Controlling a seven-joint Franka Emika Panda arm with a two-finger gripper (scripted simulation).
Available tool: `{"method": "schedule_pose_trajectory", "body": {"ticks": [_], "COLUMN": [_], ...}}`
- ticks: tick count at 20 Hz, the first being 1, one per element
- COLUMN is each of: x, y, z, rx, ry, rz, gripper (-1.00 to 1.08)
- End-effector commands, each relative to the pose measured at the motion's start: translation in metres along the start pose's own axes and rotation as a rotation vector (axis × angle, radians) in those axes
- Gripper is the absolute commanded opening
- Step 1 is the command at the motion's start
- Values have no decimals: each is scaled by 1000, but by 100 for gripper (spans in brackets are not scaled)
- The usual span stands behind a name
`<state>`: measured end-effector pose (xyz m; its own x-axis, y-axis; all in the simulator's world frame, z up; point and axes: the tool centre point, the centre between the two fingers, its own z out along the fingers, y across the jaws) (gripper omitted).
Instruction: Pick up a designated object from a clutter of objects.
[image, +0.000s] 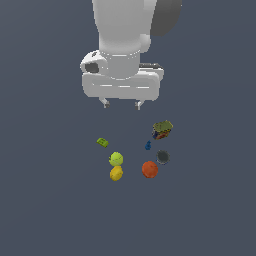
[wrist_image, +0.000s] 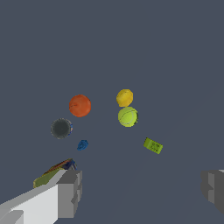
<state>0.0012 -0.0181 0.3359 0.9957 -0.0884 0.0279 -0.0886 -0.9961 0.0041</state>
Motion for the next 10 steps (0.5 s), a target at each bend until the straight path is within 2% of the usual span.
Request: {"method": "schedule_pose_trajectory", "body": {"ticks": [1, 10], "x": [0, -4], "y": [0, -9], "z": [0, -2], "rx": [0, -25], "ry": [0, -10], "rz": [0, -49], "gripper": [100, 100]}}
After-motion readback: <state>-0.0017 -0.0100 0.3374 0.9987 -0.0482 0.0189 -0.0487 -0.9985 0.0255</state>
